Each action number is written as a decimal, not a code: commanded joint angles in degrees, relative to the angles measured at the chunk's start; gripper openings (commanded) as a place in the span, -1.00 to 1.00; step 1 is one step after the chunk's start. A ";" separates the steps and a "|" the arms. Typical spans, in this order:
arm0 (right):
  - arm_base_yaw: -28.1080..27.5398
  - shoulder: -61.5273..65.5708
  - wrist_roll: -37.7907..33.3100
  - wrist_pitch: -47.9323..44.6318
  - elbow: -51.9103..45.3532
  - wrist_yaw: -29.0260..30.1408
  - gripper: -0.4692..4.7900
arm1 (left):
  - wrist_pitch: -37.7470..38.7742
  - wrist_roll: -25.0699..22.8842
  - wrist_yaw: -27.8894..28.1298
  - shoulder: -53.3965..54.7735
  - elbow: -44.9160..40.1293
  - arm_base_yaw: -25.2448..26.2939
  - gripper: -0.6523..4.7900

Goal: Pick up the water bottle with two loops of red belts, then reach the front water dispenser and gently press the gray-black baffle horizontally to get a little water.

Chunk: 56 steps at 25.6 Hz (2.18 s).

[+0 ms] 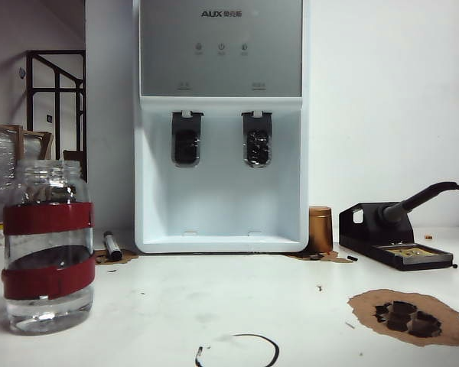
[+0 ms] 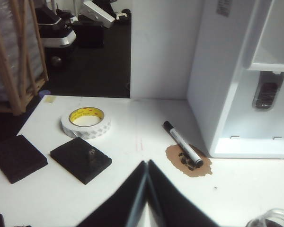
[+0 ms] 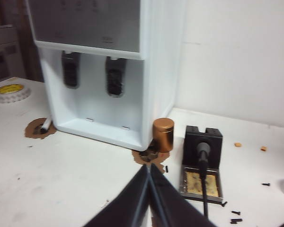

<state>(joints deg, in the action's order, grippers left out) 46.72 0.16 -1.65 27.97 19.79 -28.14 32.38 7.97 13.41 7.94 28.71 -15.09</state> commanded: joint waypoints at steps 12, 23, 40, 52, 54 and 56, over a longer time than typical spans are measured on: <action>-0.07 0.00 -1.53 -4.55 -3.23 0.07 -0.84 | -8.37 -2.36 -2.64 -0.04 -3.82 0.07 -0.78; -0.07 0.00 1.05 -7.98 -5.73 3.65 -0.84 | -10.60 -3.30 -8.39 -0.11 -5.57 0.07 -0.77; -0.07 0.00 1.05 -7.76 -5.73 2.62 -0.83 | -12.50 -2.80 -8.48 -0.11 -7.63 0.07 -0.77; -0.07 0.00 1.05 -7.43 -5.73 2.60 -0.83 | -12.48 -2.82 -8.48 -0.11 -7.63 0.07 -0.77; -0.07 0.00 1.05 -7.43 -5.73 2.62 -0.83 | -12.48 -2.82 -8.48 -0.11 -7.63 0.07 -0.77; -0.07 0.00 1.05 -7.34 -5.73 2.60 -0.83 | -12.48 -2.82 -8.48 -0.11 -7.63 0.07 -0.77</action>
<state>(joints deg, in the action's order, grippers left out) 46.72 0.16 -0.84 21.21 13.91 -25.47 20.34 5.10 5.10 7.88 20.80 -15.09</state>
